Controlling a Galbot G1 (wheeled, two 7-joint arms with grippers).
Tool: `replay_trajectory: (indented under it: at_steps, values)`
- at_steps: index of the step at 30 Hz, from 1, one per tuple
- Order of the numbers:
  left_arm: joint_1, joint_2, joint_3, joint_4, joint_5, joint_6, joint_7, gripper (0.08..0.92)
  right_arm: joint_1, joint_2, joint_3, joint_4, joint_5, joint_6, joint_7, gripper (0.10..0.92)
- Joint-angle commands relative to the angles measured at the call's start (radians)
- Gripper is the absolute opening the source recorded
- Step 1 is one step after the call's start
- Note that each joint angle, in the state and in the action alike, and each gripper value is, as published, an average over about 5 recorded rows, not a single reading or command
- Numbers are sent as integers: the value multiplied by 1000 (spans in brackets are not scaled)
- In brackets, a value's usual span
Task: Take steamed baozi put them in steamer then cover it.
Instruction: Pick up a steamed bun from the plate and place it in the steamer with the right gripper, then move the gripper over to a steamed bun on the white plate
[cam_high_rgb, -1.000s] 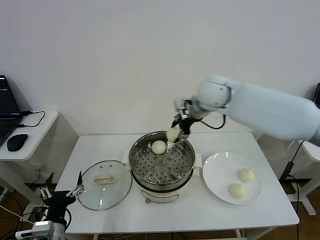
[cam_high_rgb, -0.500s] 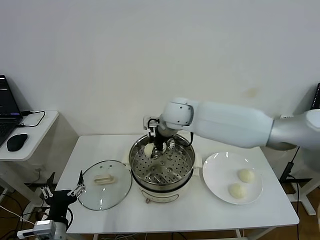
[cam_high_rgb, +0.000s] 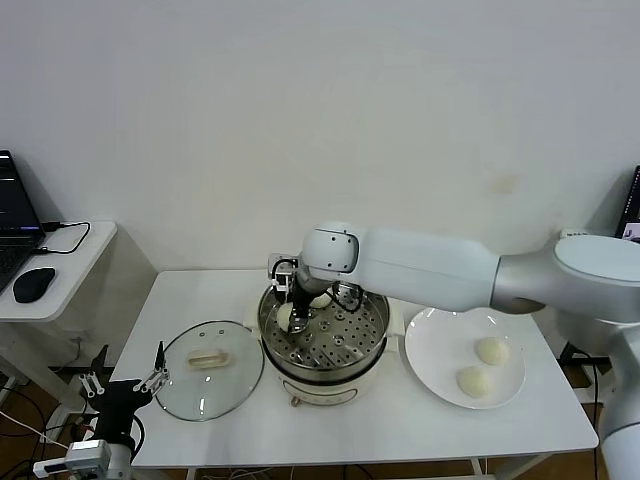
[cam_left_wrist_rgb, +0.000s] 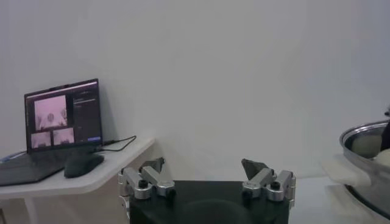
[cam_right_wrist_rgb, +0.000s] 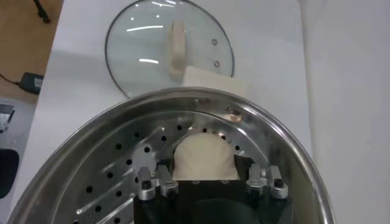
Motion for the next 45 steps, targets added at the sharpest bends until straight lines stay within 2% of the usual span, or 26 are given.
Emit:
replay_trajectory:
  at_steps: [1, 5, 8, 16, 24, 30, 35, 45]
  values:
    - [0, 0, -2, -2, 0, 0, 0, 823, -24, 22, 2, -29, -6, -11, 9, 670]
    - [0, 3, -4, -3, -2, 0, 0, 823, 18, -12, 6, 1, -15, -10, -42, 773]
    - [-1, 6, -6, -3, -3, 0, 0, 823, 92, -61, 10, 37, -23, 0, -111, 814]
    - [2, 13, -13, -11, -9, 1, 0, 823, 286, -336, -11, 203, -121, 98, -339, 823]
    - [7, 13, 1, -13, -5, 0, 1, 823, 285, -705, -41, 386, -350, 274, -473, 823]
    - [14, 14, 21, -16, 5, 0, 3, 823, 129, -902, 2, 433, -502, 345, -458, 823]
    - [22, 11, 36, -13, 14, -1, 3, 823, -144, -991, 213, 418, -585, 380, -428, 823]
    - [44, 3, 46, -10, 31, -4, 4, 823, -712, -1012, 714, 337, -738, 490, -441, 823]
